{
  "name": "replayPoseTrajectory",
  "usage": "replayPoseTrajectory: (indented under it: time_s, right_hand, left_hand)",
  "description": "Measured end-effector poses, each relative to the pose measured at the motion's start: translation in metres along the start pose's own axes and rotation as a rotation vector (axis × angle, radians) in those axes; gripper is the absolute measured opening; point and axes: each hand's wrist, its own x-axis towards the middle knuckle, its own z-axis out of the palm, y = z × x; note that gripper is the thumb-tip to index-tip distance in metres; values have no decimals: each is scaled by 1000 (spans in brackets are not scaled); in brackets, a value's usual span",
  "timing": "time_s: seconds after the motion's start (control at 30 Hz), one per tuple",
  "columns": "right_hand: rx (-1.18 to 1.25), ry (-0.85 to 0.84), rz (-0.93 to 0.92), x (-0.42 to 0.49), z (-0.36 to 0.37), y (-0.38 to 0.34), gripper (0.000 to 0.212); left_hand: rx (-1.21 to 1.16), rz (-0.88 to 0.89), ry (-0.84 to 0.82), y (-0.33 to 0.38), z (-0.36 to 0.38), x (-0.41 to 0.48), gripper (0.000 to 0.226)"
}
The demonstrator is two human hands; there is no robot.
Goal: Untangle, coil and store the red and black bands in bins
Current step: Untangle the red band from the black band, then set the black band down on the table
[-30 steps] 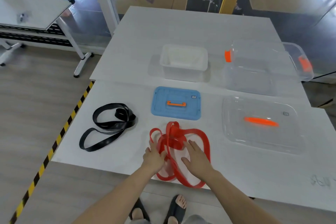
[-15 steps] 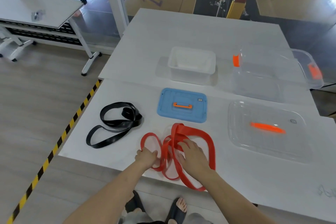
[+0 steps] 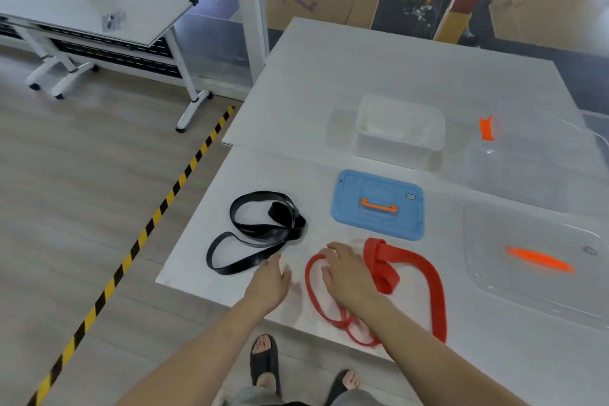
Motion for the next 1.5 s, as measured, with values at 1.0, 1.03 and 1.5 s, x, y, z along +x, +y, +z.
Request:
replayPoseTrajectory:
  time_s: [1.0, 1.03, 1.5]
  right_hand:
    - [-141, -237, 192, 170, 59, -90, 130]
    - [-167, -243, 199, 174, 60, -88, 137]
    - [-233, -252, 104, 138, 102, -110, 110]
  left_hand:
    - [451, 203, -1, -148, -88, 104, 97]
    - [439, 212, 21, -151, -87, 106, 96]
    - [341, 139, 37, -159, -88, 115, 91]
